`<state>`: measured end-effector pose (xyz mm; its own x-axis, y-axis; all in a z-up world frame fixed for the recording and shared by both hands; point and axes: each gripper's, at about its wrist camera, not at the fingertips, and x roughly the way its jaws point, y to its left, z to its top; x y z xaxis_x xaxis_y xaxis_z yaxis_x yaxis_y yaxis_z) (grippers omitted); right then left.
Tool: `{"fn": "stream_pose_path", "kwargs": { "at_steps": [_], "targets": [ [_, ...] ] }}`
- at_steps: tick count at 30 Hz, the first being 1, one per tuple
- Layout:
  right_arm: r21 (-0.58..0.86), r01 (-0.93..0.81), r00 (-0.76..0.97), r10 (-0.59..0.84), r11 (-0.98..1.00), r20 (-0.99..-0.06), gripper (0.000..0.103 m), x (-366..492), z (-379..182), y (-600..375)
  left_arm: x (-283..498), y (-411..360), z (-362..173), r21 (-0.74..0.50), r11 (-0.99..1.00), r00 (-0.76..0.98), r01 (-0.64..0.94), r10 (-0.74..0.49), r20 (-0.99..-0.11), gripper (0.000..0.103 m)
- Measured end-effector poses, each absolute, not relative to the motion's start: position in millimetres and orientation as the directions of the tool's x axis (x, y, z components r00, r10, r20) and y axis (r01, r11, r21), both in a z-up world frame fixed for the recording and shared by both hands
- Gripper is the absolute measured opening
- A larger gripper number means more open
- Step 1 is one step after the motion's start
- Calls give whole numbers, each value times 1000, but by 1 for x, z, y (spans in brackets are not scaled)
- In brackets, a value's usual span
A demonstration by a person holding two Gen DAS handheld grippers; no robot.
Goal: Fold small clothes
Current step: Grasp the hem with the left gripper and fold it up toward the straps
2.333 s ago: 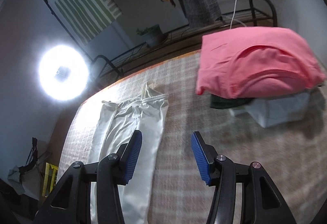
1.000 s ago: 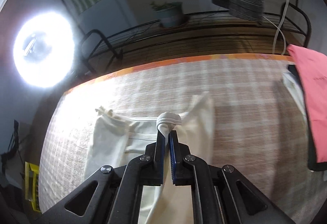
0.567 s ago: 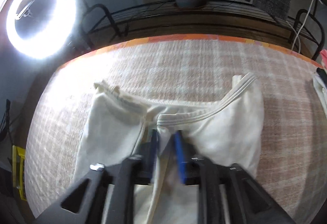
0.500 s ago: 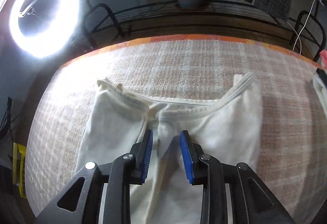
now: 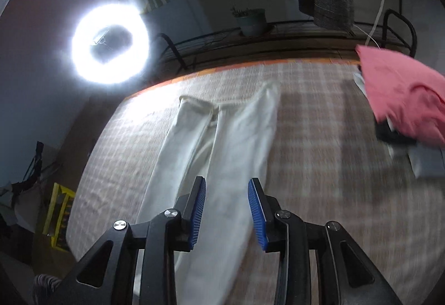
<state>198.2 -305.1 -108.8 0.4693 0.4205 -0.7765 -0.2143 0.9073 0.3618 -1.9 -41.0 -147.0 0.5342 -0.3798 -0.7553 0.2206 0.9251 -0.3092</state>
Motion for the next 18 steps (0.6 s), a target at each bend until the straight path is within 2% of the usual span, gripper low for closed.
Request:
{"fn": "stream_pose_path", "kwargs": {
  "at_steps": [1, 2, 5, 9, 16, 18],
  "targets": [
    [369, -209, 460, 424, 906, -780, 35, 186, -111, -310, 0, -33, -147, -308, 927, 534, 215, -375, -758, 44],
    [377, -202, 450, 427, 904, -784, 37, 172, -115, -313, 0, -25, -146, -311, 928, 533, 205, -372, -760, 47],
    [390, -185, 400, 431, 902, -808, 43, 136, -134, -317, 17, 1, -146, -339, 931, 517, 133, -357, -778, 47],
    [439, -167, 286, 470, 883, -835, 43, 103, -171, -310, 45, 27, -161, -402, 915, 466, 39, -373, -803, 47],
    [528, -143, 162, 547, 837, -822, 42, 78, -213, -303, 68, 39, -200, -554, 829, 340, -71, -502, -795, 47],
    [541, -150, 167, 560, 828, -811, 40, 75, -213, -303, 71, 37, -201, -555, 830, 336, -60, -507, -794, 40]
  ]
}}
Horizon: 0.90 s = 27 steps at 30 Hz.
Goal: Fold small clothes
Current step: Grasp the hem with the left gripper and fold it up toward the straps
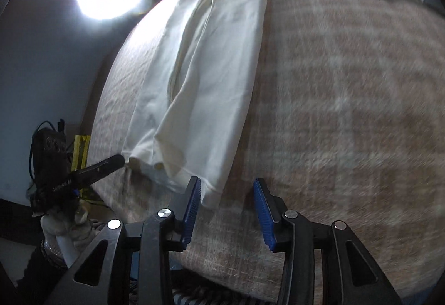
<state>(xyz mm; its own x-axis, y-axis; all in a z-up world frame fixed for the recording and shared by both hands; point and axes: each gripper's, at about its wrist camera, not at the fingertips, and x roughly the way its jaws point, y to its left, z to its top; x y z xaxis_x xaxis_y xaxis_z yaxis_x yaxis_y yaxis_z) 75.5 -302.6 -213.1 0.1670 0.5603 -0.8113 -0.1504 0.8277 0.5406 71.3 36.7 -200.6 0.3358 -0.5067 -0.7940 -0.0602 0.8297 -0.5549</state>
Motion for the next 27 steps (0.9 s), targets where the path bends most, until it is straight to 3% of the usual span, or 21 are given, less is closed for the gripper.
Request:
{"fn": "stream_pose_path", "kwargs": {
  "at_steps": [1, 2, 5, 12, 20, 27],
  "targets": [
    [548, -157, 161, 568, 822, -807, 38, 76, -213, -302, 74, 36, -202, -564, 824, 325, -59, -518, -791, 22],
    [574, -157, 155, 594, 804, -789, 29, 77, -214, -303, 78, 32, -205, -573, 817, 309, -63, -530, -790, 11],
    [647, -141, 124, 662, 749, -740, 4, 77, -219, -302, 82, 28, -209, -580, 812, 304, -69, -536, -787, 5],
    [656, -189, 161, 682, 731, -714, 1, 66, -191, -318, 65, 31, -185, -580, 814, 342, -29, -537, -771, 3],
    [578, -163, 88, 595, 800, -799, 1, 71, -219, -316, 64, 23, -202, -541, 840, 285, -21, -514, -809, 3],
    [688, -115, 142, 697, 717, -703, 1, 85, -201, -340, 80, 30, -173, -557, 830, 336, 2, -525, -782, 3]
  ]
}}
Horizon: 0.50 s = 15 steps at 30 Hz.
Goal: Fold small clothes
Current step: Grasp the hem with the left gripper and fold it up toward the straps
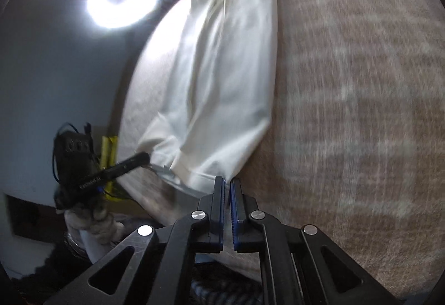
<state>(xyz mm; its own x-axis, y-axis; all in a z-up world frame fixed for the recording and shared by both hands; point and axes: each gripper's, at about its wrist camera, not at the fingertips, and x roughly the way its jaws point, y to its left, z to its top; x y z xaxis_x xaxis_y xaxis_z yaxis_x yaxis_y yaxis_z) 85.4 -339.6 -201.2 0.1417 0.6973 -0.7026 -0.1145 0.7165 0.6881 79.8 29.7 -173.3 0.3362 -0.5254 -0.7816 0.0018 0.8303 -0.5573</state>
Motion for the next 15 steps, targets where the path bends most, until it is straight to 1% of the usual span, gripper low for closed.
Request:
{"fn": "stream_pose_path", "kwargs": {
  "at_steps": [4, 9, 12, 15],
  "targets": [
    [709, -98, 178, 714, 698, -678, 1, 102, -188, -348, 100, 31, -159, -569, 822, 367, -4, -528, -766, 3],
    [697, -103, 238, 698, 710, -675, 1, 132, -169, -351, 136, 31, -141, -572, 820, 412, -4, -520, -748, 3],
    [679, -87, 271, 673, 729, -688, 1, 154, -165, -341, 163, 27, -135, -558, 830, 426, -5, -503, -752, 3],
    [690, -55, 289, 673, 722, -681, 1, 174, -169, -348, 181, 26, -139, -549, 836, 429, -12, -491, -758, 3]
  ]
}}
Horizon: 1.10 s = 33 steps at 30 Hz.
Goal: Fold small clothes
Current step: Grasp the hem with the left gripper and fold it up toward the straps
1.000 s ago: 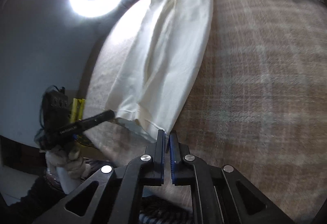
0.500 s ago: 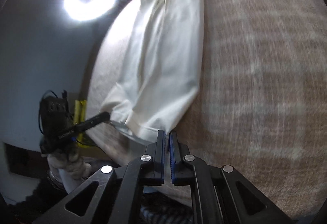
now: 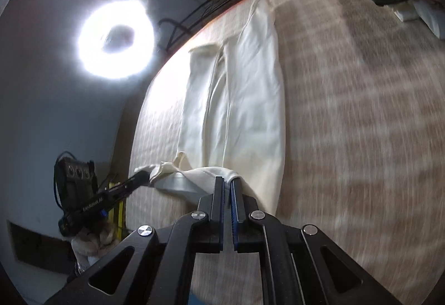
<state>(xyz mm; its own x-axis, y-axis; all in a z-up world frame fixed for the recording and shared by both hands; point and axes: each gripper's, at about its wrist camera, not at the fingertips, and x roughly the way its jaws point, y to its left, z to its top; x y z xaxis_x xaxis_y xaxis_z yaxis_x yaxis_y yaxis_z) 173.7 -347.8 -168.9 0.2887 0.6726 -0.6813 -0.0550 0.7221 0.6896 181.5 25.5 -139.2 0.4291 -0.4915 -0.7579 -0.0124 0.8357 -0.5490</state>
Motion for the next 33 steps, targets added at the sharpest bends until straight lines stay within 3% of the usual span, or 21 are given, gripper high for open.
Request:
{"fn": "stream_pose_path", "kwargs": {
  "at_steps": [7, 9, 10, 11, 13, 18, 23, 33],
  "targets": [
    [686, 1, 256, 663, 728, -704, 2, 196, -196, -338, 199, 23, -168, -539, 839, 382, -71, -476, -792, 3],
    [659, 1, 252, 637, 752, -728, 8, 199, -197, -338, 200, 25, -168, -515, 853, 384, -81, -450, -806, 7],
    [650, -2, 259, 628, 760, -734, 13, 199, -195, -339, 200, 27, -167, -506, 858, 389, -83, -440, -809, 16],
    [646, -5, 268, 624, 763, -734, 24, 198, -192, -341, 200, 30, -163, -498, 863, 408, -87, -425, -808, 24],
    [638, -28, 302, 615, 770, -729, 30, 196, -185, -343, 193, 37, -152, -471, 879, 468, -79, -384, -796, 27],
    [601, -167, 286, 622, 781, -729, 26, 180, -172, -324, 179, 31, -138, -449, 893, 497, 11, -395, -773, 27],
    [523, -265, 231, 580, 810, -781, 23, 175, -184, -291, 178, 3, -156, -410, 908, 428, 81, -403, -809, 27],
    [424, -165, 256, 454, 891, -854, 27, 200, -205, -301, 201, 3, -187, -329, 944, 410, 20, -308, -859, 27]
  ]
}}
